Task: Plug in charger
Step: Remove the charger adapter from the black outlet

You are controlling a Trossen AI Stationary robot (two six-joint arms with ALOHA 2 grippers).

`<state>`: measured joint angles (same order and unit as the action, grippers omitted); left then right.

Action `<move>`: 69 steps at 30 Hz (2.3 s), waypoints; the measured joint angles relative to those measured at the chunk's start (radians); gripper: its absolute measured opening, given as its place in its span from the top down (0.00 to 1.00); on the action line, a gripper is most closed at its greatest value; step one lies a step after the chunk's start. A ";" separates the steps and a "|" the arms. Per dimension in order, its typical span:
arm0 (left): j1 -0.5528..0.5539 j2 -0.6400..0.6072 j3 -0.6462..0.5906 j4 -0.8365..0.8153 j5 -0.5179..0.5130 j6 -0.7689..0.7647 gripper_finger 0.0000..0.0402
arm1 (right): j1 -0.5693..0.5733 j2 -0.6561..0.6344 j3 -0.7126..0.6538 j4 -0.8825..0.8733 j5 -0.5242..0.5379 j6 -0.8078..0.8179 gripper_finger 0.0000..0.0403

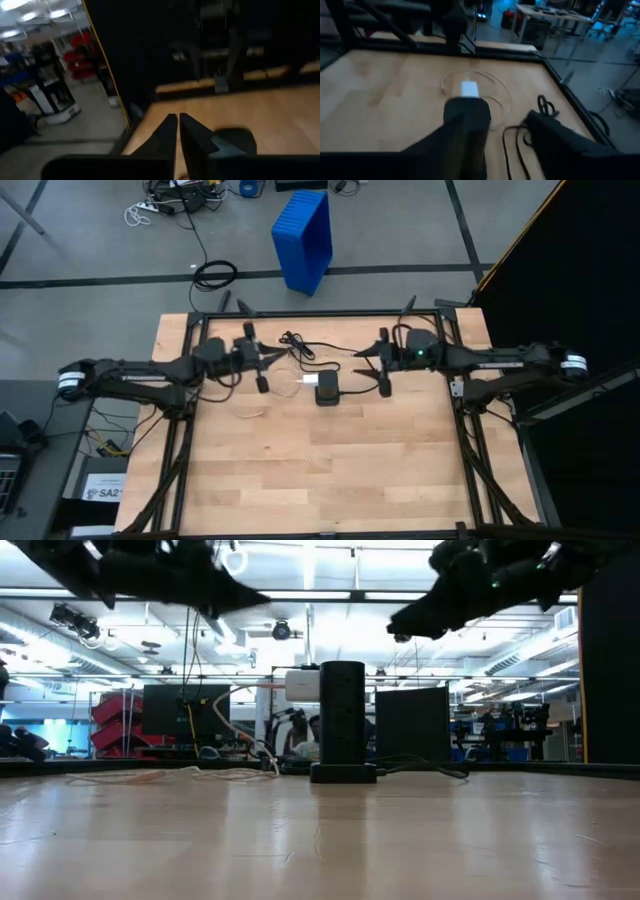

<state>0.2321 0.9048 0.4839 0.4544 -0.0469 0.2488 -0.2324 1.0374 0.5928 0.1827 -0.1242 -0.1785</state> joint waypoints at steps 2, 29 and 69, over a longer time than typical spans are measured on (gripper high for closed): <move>0.008 -0.076 -0.013 -0.060 0.004 -0.021 0.99 | 0.000 -0.061 -0.016 -0.024 0.000 0.001 0.77; 0.019 -0.575 -0.196 -0.261 -0.099 -0.189 1.00 | -0.077 -0.866 -0.357 -0.230 0.038 0.072 1.00; 0.016 -0.904 -0.443 -0.393 -0.020 -0.250 1.00 | -0.099 -1.034 -0.582 -0.120 0.020 0.032 1.00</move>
<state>0.2478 0.0010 0.0412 0.0614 -0.0666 -0.0016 -0.3309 0.0036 0.0105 0.0626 -0.1043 -0.1462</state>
